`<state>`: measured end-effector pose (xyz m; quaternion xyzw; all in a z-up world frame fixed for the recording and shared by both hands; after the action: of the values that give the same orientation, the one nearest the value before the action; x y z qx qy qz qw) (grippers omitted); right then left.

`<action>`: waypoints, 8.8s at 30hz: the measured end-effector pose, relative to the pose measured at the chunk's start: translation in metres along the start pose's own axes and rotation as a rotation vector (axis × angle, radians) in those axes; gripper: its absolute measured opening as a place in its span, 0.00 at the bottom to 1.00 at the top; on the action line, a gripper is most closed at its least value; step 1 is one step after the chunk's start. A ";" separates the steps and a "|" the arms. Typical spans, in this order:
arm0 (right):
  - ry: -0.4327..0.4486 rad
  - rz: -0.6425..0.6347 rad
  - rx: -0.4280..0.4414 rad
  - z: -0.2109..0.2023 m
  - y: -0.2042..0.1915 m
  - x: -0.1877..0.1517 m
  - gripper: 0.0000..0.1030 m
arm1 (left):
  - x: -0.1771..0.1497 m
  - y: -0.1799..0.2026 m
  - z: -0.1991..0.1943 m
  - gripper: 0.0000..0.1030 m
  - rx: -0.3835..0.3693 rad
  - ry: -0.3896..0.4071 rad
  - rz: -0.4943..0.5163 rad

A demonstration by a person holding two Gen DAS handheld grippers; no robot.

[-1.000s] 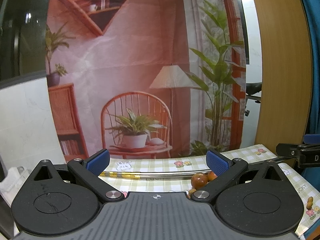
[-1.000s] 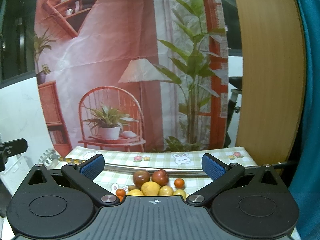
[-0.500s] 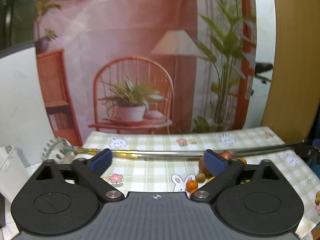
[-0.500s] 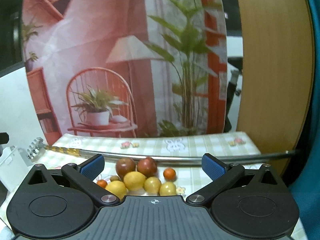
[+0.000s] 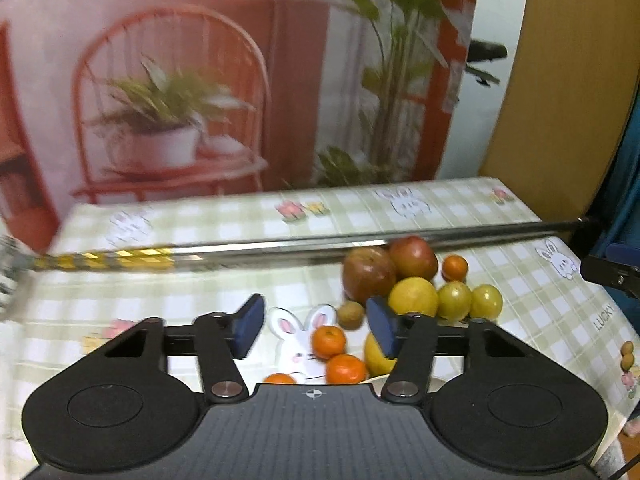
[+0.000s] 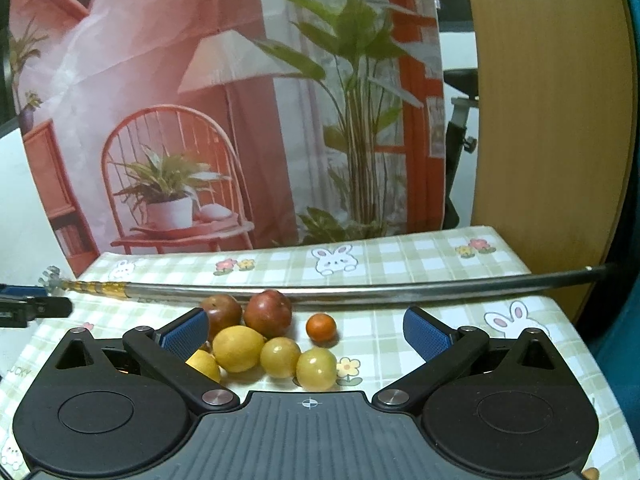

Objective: Organize fruits
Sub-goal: 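Move left tool to the small brown fruit while right tool approaches the red apple, then close left tool on the small brown fruit while right tool grasps the red apple, then lift the brown fruit with left tool while right tool carries the apple toward the white plate, then lower the brown fruit onto the white plate while right tool lowers the apple onto it, then open both tools to release the fruits on the plate and withdraw, then grasp a tangerine with left tool while right tool approaches a yellow-green plum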

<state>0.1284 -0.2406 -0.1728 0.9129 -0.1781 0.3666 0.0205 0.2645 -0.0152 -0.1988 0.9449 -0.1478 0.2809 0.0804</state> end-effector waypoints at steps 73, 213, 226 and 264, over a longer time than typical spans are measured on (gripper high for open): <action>-0.216 -0.062 0.227 0.217 -0.021 0.043 0.63 | 0.003 -0.021 0.034 0.28 -0.091 0.076 -0.110; -0.137 -0.262 0.186 0.053 -0.105 -0.135 0.65 | -0.153 -0.002 0.014 0.28 -0.041 -0.059 -0.184; -0.095 -0.215 0.203 0.046 -0.102 -0.129 0.80 | -0.151 -0.003 0.007 0.36 -0.057 -0.029 -0.201; 0.040 -0.057 0.081 0.028 -0.005 -0.020 0.89 | -0.027 -0.028 0.031 0.36 -0.157 -0.064 -0.165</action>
<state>0.1357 -0.2343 -0.2060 0.9103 -0.1364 0.3908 -0.0025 0.2680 0.0107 -0.2418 0.9531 -0.0935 0.2308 0.1722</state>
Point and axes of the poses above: each gripper's, at about its wrist camera, not at the fingertips, and z roughly the way its jaws point, y to its right, x to its top, the point moved 7 cm from there along z, roughly the way its jaws point, and after that the axes turned 14 degrees about -y, right-handed, at the moved point
